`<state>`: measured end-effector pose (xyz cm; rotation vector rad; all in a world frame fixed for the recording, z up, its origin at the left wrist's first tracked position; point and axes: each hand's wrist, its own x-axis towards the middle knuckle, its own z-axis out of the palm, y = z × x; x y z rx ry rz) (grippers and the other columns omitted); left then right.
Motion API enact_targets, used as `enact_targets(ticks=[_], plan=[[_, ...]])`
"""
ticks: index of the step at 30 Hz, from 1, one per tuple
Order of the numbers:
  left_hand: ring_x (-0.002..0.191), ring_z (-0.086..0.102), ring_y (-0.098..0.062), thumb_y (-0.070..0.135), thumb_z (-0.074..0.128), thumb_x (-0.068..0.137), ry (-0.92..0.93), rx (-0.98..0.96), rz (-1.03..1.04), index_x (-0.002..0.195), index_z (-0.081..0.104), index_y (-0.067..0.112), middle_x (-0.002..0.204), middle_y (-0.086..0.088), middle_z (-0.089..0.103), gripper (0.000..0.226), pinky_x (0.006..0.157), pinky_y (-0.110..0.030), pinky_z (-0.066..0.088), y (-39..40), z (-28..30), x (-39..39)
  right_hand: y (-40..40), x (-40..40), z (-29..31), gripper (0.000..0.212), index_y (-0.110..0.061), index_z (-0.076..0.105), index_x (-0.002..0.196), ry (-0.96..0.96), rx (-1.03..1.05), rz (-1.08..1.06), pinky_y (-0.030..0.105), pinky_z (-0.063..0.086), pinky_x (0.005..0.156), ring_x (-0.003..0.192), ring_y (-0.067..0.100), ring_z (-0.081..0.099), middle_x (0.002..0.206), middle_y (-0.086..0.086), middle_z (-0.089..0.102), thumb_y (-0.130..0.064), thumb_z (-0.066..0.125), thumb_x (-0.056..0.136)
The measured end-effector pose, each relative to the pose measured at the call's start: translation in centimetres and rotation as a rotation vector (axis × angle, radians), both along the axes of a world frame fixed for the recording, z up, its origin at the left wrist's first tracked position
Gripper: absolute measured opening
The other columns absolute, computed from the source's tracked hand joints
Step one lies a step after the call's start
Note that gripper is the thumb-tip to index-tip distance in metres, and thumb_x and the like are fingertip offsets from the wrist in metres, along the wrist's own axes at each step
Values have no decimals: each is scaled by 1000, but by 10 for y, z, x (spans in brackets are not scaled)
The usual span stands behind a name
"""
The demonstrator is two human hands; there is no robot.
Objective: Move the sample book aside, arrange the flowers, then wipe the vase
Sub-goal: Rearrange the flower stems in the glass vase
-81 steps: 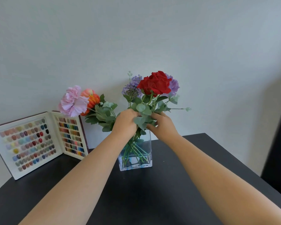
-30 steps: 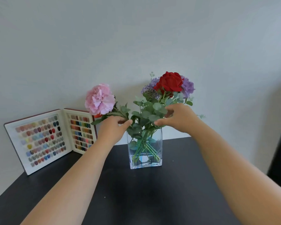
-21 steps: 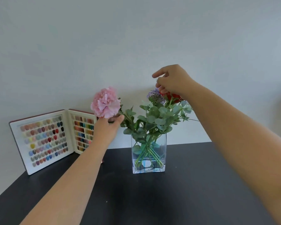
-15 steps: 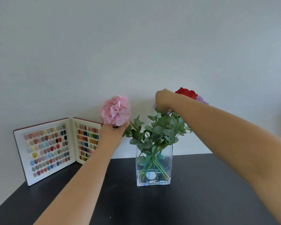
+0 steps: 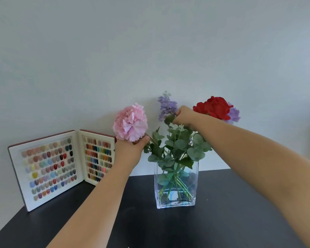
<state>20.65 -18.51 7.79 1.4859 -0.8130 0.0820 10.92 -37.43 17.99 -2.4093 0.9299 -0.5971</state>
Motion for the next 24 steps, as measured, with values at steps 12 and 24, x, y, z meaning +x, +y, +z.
enact_targets(ticks=[12, 24], plan=[[87, 69, -26, 19, 67, 91, -133, 17, 40, 108, 70, 6, 94, -10, 73, 21, 83, -41, 57, -7, 3, -10, 23, -3, 16, 28, -13, 68, 99, -156, 83, 301, 27, 60, 58, 62, 14, 69, 82, 10, 70, 10, 59, 85], [69, 61, -39, 12, 62, 91, -98, 165, 64, 78, 64, -7, 75, -26, 67, 23, 70, -44, 55, -19, 7, -6, 30, -1, 25, 51, -4, 53, 132, -4, -98, 180, 25, 53, 55, 70, 22, 64, 112, 20, 66, 2, 65, 83]])
